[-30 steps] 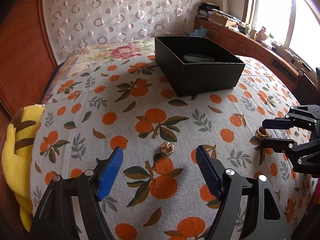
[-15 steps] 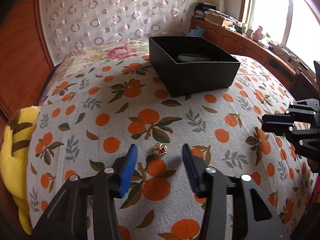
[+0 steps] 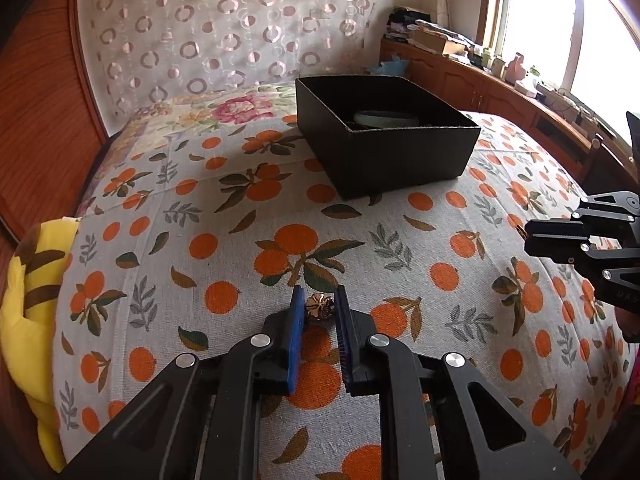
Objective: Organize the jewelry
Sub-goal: 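Carry the brooch and ring into the box and open both tools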
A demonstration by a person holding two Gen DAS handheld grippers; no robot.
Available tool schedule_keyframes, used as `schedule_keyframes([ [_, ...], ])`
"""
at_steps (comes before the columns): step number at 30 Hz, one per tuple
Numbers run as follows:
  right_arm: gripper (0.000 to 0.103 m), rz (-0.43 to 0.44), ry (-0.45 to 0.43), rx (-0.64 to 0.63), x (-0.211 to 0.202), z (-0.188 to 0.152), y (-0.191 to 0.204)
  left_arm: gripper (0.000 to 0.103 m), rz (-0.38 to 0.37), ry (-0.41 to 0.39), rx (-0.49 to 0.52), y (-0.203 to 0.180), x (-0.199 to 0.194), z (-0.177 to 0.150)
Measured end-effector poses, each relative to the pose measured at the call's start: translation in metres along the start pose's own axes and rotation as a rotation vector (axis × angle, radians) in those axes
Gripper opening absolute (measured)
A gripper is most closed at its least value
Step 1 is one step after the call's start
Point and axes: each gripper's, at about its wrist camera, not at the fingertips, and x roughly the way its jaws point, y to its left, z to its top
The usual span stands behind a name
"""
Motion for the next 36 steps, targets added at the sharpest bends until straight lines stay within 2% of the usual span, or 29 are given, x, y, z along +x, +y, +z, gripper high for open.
schedule_keyframes([
  [7, 0.013, -0.013, -0.05, -0.006, -0.005, 0.024, -0.011, 0.014, -0.002, -0.039, -0.001, -0.002, -0.006, 0.012],
  [13, 0.013, -0.036, -0.129, -0.01, -0.012, 0.059, -0.027, 0.014, -0.002, -0.095, 0.017, -0.008, -0.014, 0.042],
  [21, 0.013, -0.028, -0.153, 0.021, 0.005, 0.09, -0.05, 0.014, -0.009, -0.137, 0.024, -0.012, -0.013, 0.077],
  [36, 0.014, 0.037, -0.178, 0.093, 0.03, 0.098, -0.066, 0.014, 0.002, -0.144, 0.036, -0.016, 0.01, 0.116],
])
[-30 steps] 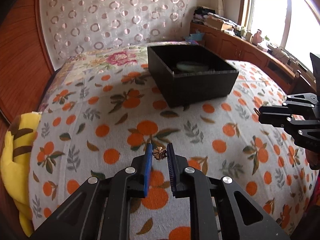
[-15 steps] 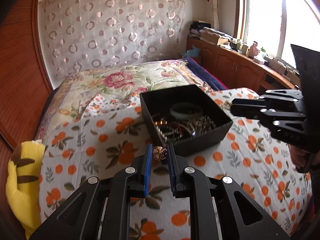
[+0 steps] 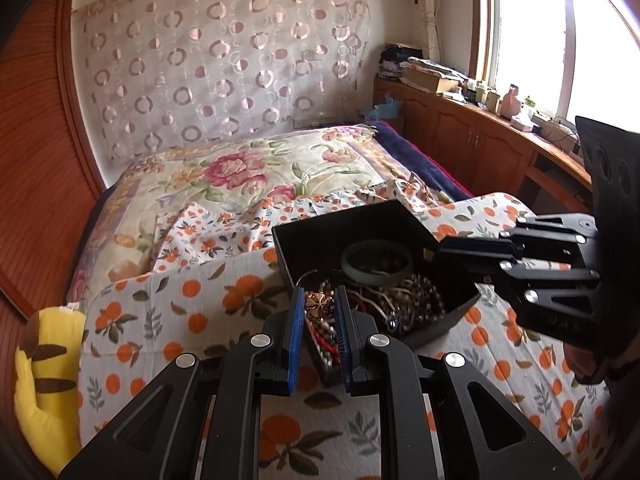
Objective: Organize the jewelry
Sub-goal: 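Carry the brooch and ring into the box and open both tools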
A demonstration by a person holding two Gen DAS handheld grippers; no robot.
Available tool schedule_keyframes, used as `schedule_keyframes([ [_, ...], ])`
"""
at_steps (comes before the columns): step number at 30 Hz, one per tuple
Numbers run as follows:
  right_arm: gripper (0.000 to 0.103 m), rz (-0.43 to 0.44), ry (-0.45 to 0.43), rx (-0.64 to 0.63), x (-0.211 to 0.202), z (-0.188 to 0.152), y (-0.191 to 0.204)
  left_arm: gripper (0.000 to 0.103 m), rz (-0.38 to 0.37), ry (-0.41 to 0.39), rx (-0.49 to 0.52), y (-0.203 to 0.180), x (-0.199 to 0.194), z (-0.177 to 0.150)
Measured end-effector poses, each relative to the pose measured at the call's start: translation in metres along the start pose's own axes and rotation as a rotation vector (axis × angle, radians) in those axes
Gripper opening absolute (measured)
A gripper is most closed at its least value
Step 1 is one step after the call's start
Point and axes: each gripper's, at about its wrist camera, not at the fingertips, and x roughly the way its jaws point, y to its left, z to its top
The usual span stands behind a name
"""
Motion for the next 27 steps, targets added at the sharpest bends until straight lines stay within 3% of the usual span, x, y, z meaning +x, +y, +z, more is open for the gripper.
schedule_keyframes([
  [24, 0.015, -0.072, -0.015, 0.03, -0.017, 0.001, -0.016, 0.014, 0.023, 0.019, 0.013, -0.01, 0.05, 0.036],
  [27, 0.015, -0.08, -0.015, 0.025, -0.022, 0.003, -0.014, 0.024, 0.023, 0.016, 0.008, -0.01, 0.049, 0.036],
])
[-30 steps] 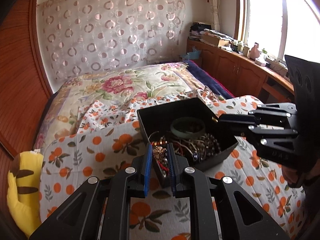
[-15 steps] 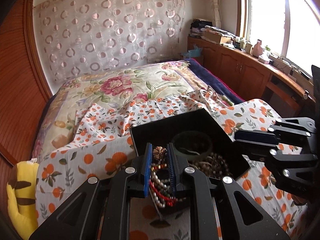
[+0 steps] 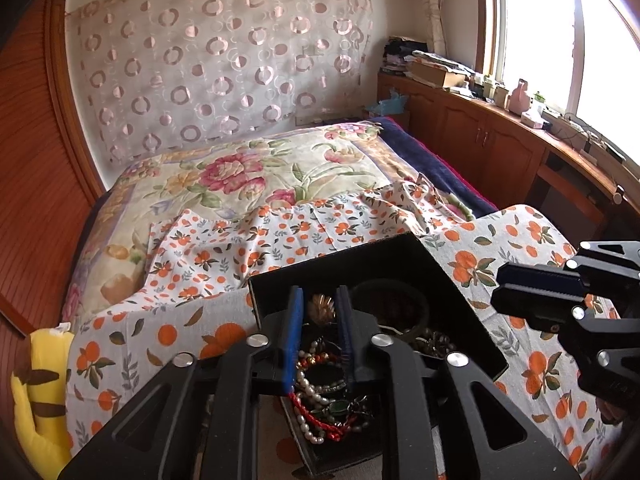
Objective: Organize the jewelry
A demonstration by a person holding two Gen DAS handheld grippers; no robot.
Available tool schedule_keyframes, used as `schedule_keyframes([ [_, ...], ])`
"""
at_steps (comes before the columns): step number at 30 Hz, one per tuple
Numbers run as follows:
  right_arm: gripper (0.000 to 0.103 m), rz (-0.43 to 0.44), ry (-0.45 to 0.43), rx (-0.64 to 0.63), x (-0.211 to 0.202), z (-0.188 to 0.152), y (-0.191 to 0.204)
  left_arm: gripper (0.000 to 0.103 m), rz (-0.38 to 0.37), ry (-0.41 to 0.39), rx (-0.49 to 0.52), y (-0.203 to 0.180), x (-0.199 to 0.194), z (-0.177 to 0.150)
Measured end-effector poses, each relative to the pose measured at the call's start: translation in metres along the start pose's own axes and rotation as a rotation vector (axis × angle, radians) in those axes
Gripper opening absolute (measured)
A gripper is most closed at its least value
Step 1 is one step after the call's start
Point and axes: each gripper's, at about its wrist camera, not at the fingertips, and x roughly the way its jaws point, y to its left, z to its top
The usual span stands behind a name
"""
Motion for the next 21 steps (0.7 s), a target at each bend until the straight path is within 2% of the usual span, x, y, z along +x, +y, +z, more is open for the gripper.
schedule_keyframes([
  [1, 0.015, -0.003, -0.001, -0.002, -0.001, 0.001, 0.0, 0.034, 0.001, -0.006, -0.004, 0.0, -0.001, 0.0],
  [2, 0.015, -0.007, -0.001, -0.006, -0.004, 0.001, 0.002, 0.039, 0.002, -0.009, -0.006, 0.0, -0.003, -0.001],
  [6, 0.015, -0.025, -0.004, -0.013, -0.013, -0.001, 0.004, 0.049, 0.013, -0.018, -0.014, 0.001, -0.013, -0.007],
  [8, 0.015, -0.04, -0.004, -0.01, -0.02, -0.005, 0.006, 0.059, 0.018, -0.023, -0.021, 0.001, -0.021, -0.013],
  [9, 0.019, -0.047, -0.004, -0.006, -0.023, -0.008, 0.006, 0.063, 0.02, -0.025, -0.024, 0.001, -0.025, -0.016],
  [10, 0.029, -0.053, -0.006, -0.001, -0.026, -0.01, 0.007, 0.069, 0.025, -0.026, -0.028, 0.0, -0.029, -0.02],
  [11, 0.034, -0.059, -0.01, 0.009, -0.031, -0.014, 0.007, 0.073, 0.03, -0.028, -0.032, 0.0, -0.034, -0.024],
  [13, 0.056, -0.071, -0.018, 0.033, -0.037, -0.02, 0.008, 0.074, 0.048, -0.027, -0.037, -0.002, -0.042, -0.032],
  [15, 0.073, -0.092, -0.035, 0.06, -0.047, -0.026, 0.008, 0.08, 0.056, -0.034, -0.032, -0.006, -0.054, -0.038],
  [17, 0.082, -0.114, -0.052, 0.083, -0.057, -0.032, 0.009, 0.089, 0.063, -0.054, -0.041, -0.008, -0.071, -0.047],
  [21, 0.094, -0.145, -0.083, 0.113, -0.075, -0.042, 0.01, 0.095, 0.076, -0.076, -0.056, -0.012, -0.097, -0.06],
])
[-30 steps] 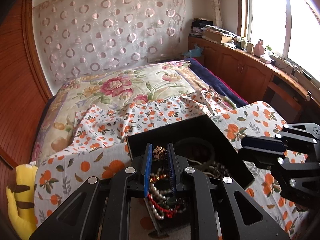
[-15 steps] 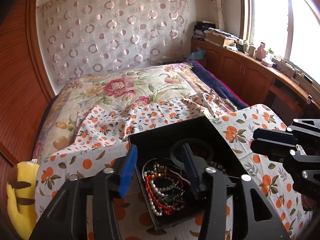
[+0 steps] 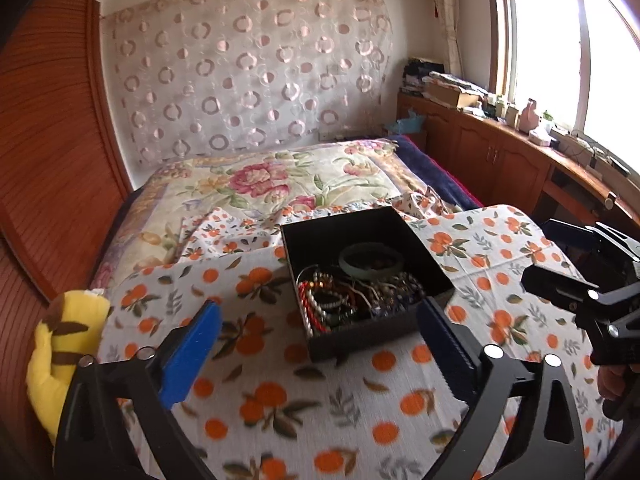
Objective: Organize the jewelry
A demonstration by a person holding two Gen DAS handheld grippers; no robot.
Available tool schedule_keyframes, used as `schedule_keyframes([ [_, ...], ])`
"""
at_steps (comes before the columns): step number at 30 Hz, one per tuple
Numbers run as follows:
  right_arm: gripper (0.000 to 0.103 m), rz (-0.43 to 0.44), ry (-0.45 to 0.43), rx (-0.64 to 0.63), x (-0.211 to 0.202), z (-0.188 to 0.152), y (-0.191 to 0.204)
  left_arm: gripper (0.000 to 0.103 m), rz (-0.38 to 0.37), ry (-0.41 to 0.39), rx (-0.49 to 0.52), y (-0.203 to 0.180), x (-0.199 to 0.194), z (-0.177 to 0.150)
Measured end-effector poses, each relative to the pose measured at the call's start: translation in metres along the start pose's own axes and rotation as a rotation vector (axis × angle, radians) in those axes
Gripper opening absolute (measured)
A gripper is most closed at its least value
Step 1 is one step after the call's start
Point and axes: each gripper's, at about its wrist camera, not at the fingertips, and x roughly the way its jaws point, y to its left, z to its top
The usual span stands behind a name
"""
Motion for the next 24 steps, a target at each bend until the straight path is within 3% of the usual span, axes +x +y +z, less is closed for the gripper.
schedule_keyframes([
  [4, 0.1, -0.025, -0.031, 0.007, -0.019, -0.005, 0.005, 0.095, 0.018, -0.017, -0.006, -0.003, -0.027, -0.01],
  [16, 0.1, -0.089, -0.182, 0.036, -0.096, -0.014, 0.032, 0.095, 0.053, -0.11, -0.059, -0.005, -0.1, -0.033],
  [24, 0.1, -0.102, -0.216, 0.037, -0.118, -0.021, 0.045, 0.095, 0.067, -0.135, -0.047, -0.009, -0.128, -0.046],
])
